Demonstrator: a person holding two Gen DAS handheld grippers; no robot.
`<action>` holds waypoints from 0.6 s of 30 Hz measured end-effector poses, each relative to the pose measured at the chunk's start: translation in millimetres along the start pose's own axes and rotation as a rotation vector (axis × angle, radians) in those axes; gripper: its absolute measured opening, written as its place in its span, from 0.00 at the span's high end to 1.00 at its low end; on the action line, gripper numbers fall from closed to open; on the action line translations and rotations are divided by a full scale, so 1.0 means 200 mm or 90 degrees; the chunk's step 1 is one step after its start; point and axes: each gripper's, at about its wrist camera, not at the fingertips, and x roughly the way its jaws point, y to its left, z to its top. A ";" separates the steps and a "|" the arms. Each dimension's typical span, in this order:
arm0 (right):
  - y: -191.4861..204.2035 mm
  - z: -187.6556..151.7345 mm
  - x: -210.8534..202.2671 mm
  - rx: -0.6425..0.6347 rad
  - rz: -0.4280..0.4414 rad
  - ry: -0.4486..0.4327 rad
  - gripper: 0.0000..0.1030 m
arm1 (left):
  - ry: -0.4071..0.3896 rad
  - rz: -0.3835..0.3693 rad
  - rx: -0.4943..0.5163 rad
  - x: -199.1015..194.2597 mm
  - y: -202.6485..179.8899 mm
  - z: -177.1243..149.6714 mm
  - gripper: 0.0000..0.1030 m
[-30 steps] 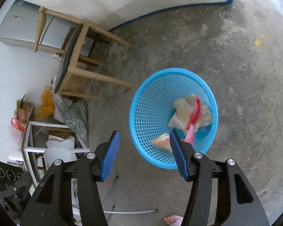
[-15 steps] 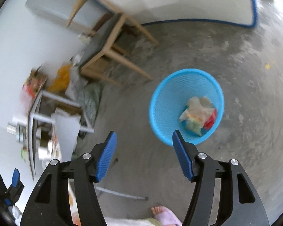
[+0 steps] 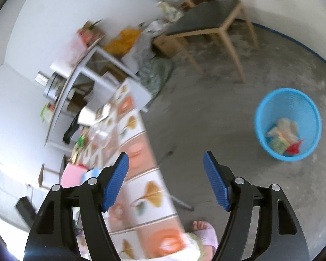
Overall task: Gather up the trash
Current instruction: 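Grasp the blue medicine box with the left gripper while the right reaches the clear lid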
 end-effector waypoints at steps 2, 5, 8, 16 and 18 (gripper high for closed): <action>0.10 -0.02 0.04 -0.025 0.002 0.012 0.33 | 0.022 0.019 0.010 0.08 0.03 -0.01 0.12; 0.24 -0.06 0.08 -0.058 0.007 0.026 0.32 | 0.047 0.038 0.013 0.14 0.06 -0.06 0.12; 0.35 -0.08 0.11 -0.091 0.002 0.037 0.31 | 0.065 0.030 -0.002 0.17 0.08 -0.08 0.12; 0.71 -0.05 0.36 -0.223 -0.014 0.096 0.23 | 0.088 0.001 -0.001 0.24 0.03 -0.09 0.12; 0.81 -0.01 0.46 -0.265 -0.015 0.115 0.21 | 0.087 -0.009 -0.007 0.24 0.04 -0.09 0.16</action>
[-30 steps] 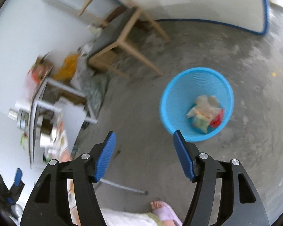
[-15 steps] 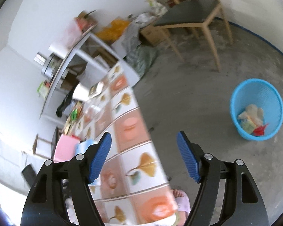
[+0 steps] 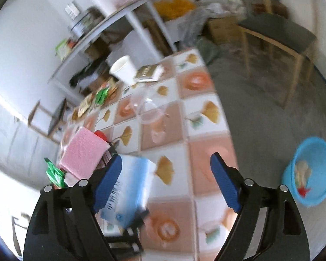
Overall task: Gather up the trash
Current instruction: 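Grasp the blue medicine box with the left gripper while the right reaches the clear lid, then grasp the clear plastic lid with the right gripper and lift it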
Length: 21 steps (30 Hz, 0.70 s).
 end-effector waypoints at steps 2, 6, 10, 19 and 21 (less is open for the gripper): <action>0.08 0.09 0.11 -0.041 0.008 0.021 0.20 | -0.001 -0.009 -0.005 0.00 0.01 -0.01 0.21; 0.17 0.24 0.30 -0.093 0.014 0.047 0.20 | -0.007 -0.032 -0.008 -0.02 0.02 -0.02 0.28; 0.24 0.37 0.50 -0.120 -0.001 0.075 0.20 | -0.012 -0.044 -0.007 -0.06 0.03 -0.06 0.28; 0.31 0.49 0.85 -0.145 -0.055 0.105 0.20 | -0.002 -0.077 0.011 -0.13 0.01 -0.15 0.28; 0.30 0.50 0.89 -0.147 -0.073 0.107 0.20 | -0.001 -0.078 0.013 -0.14 0.01 -0.16 0.28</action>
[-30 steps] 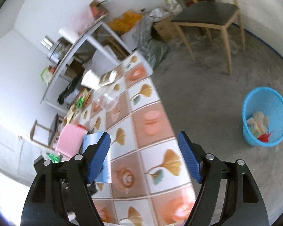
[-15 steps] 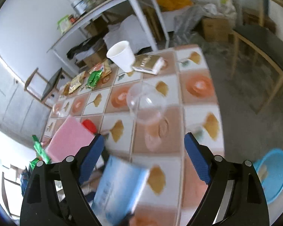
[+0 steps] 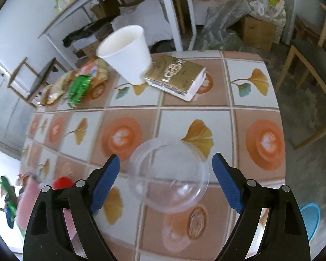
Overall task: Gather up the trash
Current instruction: 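Grasp the clear plastic lid with the right gripper and lift it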
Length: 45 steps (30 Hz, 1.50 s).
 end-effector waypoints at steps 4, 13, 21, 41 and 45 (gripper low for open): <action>-0.03 -0.01 0.06 0.010 -0.015 0.022 0.32 | -0.001 0.006 0.002 -0.02 -0.01 -0.04 0.28; -0.16 -0.20 -0.15 0.057 -0.038 -0.017 0.33 | -0.004 -0.017 -0.047 -0.08 0.06 -0.06 0.24; -0.28 -0.65 -0.55 0.115 -0.072 -0.075 0.33 | 0.002 -0.009 -0.042 -0.04 0.05 -0.01 0.19; -0.24 -1.26 -0.88 0.215 -0.044 -0.131 0.33 | -0.017 0.003 -0.047 -0.05 0.06 0.04 0.31; -0.21 -1.26 -0.88 0.221 -0.028 -0.136 0.33 | -0.038 -0.004 -0.050 -0.12 0.05 0.04 0.31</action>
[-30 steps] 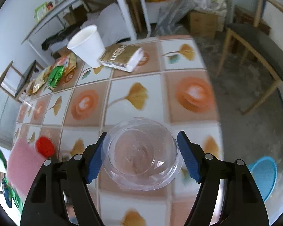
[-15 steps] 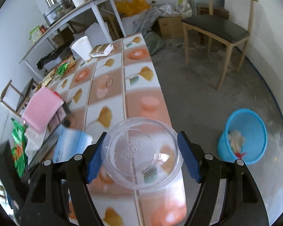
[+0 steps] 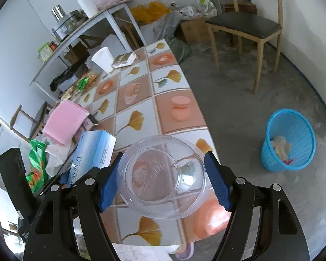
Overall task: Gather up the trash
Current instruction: 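Grasp the clear plastic lid with the right gripper and lift it, then carry the box and lid to the wastebasket and open both grippers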
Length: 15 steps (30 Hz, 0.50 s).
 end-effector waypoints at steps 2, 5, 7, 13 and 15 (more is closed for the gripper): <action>0.01 0.00 -0.01 0.004 0.006 -0.001 0.33 | -0.007 -0.002 -0.003 -0.02 0.00 0.00 0.31; 0.02 -0.01 -0.03 0.007 0.010 -0.006 0.33 | -0.014 -0.008 -0.006 -0.05 0.00 0.00 0.31; 0.03 -0.01 -0.04 0.008 0.012 -0.007 0.33 | -0.018 -0.010 -0.006 -0.06 0.00 0.00 0.31; 0.02 0.00 -0.04 0.016 0.010 -0.008 0.33 | -0.020 -0.017 -0.009 -0.08 0.00 0.00 0.31; 0.01 0.00 -0.05 0.021 0.014 -0.010 0.33 | -0.021 -0.017 -0.007 -0.08 0.00 0.00 0.31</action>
